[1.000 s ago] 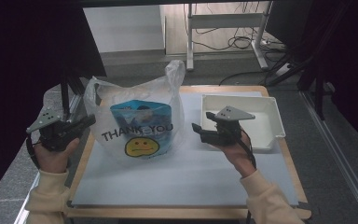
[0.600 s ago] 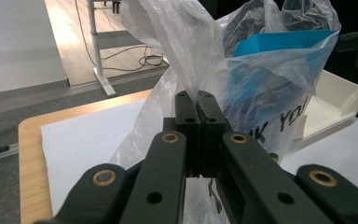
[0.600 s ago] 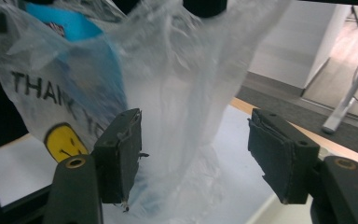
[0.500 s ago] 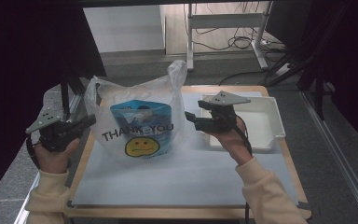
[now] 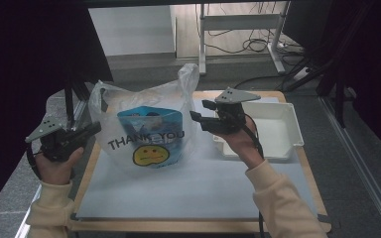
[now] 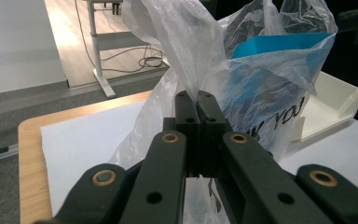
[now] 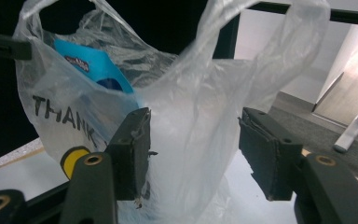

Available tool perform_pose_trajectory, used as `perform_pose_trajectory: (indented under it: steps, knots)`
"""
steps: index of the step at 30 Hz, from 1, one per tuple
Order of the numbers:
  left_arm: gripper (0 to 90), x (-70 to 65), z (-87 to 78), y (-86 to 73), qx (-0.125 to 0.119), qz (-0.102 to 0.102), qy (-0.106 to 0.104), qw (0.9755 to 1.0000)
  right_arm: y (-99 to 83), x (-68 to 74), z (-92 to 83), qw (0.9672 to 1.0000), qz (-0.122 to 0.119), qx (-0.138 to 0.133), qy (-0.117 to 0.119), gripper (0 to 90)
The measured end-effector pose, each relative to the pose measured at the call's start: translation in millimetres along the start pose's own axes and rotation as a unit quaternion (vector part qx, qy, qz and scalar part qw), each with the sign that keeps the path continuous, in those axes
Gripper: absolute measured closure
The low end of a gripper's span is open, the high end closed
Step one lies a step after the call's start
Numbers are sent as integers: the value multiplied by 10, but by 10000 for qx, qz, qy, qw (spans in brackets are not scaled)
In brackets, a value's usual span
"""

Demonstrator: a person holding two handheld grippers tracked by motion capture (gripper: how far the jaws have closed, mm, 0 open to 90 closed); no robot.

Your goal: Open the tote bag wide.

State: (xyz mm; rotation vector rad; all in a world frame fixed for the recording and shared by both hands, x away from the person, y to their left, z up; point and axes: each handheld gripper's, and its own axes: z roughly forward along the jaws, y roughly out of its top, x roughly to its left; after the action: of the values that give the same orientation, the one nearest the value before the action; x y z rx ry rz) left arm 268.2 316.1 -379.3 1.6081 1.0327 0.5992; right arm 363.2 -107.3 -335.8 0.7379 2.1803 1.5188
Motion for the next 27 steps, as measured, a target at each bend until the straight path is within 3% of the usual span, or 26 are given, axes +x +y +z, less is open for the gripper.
perform_pose_trajectory:
  steps: [16, 20, 23, 27]
  knots:
    - [896, -8, 11, -8, 6, -1, -11, 10000, 232, -67, 289, 9998, 61, 148, 124, 461]
    - [896, -2, 7, -16, 11, -1, -16, 10000, 209, -110, 366, 9987, 234, 237, 387, 489]
    - [896, 2, 9, -16, 6, -14, -26, 10000, 201, -127, 399, 9969, 404, 236, 626, 544]
    - [896, 0, 15, -15, 10, -16, -29, 10000, 205, -121, 433, 9963, 330, 338, 712, 692]
